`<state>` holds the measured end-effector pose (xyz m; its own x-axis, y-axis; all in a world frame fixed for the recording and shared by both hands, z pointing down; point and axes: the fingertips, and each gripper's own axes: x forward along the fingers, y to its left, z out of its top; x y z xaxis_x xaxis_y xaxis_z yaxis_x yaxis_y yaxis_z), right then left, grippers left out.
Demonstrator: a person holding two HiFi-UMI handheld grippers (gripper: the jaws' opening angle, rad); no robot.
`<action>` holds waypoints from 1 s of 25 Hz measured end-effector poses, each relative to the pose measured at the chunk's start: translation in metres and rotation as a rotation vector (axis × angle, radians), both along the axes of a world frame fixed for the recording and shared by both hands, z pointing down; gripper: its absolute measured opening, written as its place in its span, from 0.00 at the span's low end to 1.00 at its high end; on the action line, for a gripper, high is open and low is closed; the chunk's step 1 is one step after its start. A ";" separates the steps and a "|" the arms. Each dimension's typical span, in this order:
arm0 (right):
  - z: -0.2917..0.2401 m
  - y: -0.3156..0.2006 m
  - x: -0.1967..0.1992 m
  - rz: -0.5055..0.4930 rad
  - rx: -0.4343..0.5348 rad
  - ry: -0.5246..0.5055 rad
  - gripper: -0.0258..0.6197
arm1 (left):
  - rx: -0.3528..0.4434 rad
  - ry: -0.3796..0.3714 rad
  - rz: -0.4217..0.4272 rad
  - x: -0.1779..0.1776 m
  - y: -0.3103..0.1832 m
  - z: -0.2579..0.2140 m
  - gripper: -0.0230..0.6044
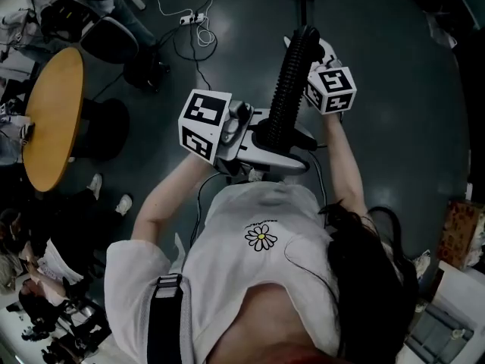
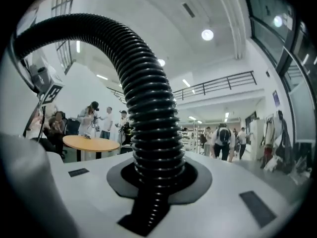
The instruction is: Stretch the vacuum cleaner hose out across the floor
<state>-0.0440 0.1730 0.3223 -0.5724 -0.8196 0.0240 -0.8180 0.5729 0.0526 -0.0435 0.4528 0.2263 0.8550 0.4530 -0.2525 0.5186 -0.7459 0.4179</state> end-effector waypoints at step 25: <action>-0.116 0.072 0.036 0.062 0.357 0.345 0.22 | 0.267 -0.122 0.056 0.006 0.059 0.050 0.25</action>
